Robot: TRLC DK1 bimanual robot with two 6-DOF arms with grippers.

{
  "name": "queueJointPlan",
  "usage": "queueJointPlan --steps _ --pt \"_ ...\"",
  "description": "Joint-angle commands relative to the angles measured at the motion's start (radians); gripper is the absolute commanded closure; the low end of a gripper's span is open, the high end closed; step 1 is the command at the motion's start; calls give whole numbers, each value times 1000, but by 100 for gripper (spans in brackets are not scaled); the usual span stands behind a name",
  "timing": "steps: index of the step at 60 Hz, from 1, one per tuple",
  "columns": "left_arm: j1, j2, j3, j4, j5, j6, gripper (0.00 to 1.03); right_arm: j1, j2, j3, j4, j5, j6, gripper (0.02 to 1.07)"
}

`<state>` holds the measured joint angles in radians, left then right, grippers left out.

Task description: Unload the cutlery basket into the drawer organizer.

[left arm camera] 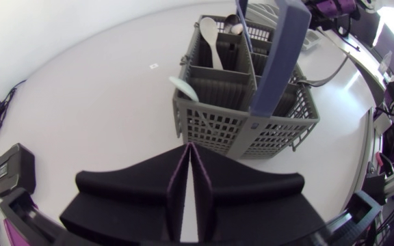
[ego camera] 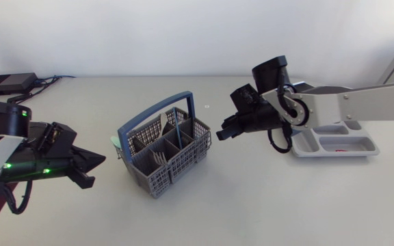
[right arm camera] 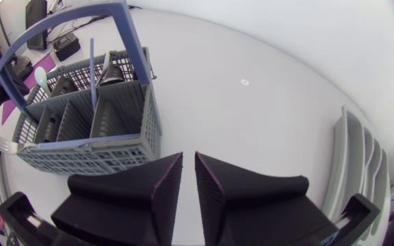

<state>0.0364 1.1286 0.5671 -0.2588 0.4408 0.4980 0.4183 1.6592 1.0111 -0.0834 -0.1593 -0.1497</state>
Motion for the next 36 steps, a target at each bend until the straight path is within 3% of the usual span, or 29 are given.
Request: queueJointPlan --steps 1,17,27,36 --pt "-36 60 -10 35 13 -7 100 8 76 55 10 -11 32 97" --pt "-95 204 53 110 13 -53 100 7 166 146 11 -85 47 97" --pt "-109 280 97 171 13 -81 100 23 132 113 13 -197 47 97" --pt "-119 341 142 199 13 -90 100 45 99 76 13 -235 38 97"
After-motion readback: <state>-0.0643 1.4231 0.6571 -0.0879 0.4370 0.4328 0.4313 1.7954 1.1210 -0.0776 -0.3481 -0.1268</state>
